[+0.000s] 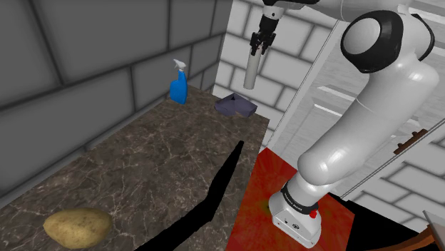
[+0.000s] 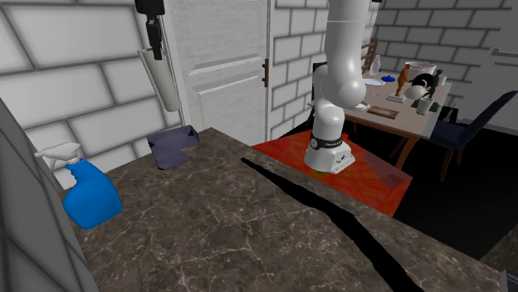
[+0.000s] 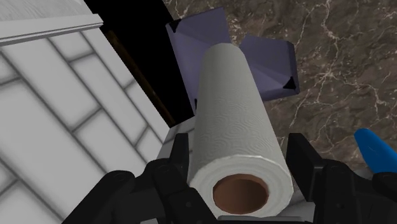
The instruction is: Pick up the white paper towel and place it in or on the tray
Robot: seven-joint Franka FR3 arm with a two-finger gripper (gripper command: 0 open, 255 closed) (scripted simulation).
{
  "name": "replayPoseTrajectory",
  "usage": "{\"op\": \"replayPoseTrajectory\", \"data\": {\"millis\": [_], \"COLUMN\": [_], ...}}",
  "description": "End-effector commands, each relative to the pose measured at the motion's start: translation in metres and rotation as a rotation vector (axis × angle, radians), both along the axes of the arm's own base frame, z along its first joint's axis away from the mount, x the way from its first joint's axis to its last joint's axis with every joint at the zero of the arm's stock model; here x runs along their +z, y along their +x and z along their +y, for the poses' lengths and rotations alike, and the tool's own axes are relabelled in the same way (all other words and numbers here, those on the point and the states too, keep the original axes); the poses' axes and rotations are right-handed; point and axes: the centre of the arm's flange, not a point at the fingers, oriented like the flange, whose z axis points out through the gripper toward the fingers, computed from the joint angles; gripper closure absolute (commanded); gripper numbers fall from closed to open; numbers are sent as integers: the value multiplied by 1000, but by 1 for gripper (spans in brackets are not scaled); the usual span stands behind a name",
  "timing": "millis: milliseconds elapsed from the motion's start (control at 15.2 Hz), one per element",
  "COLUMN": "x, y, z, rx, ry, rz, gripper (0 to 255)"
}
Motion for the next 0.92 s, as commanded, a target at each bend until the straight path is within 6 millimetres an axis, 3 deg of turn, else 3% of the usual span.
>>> {"op": "replayPoseTrajectory", "data": {"millis": [0, 858], "x": [-11, -80], "y": [-1, -1], "z": [0, 0], "rx": [0, 0], "ry": [0, 0], "rz": [-1, -1], "gripper": [255, 255]}}
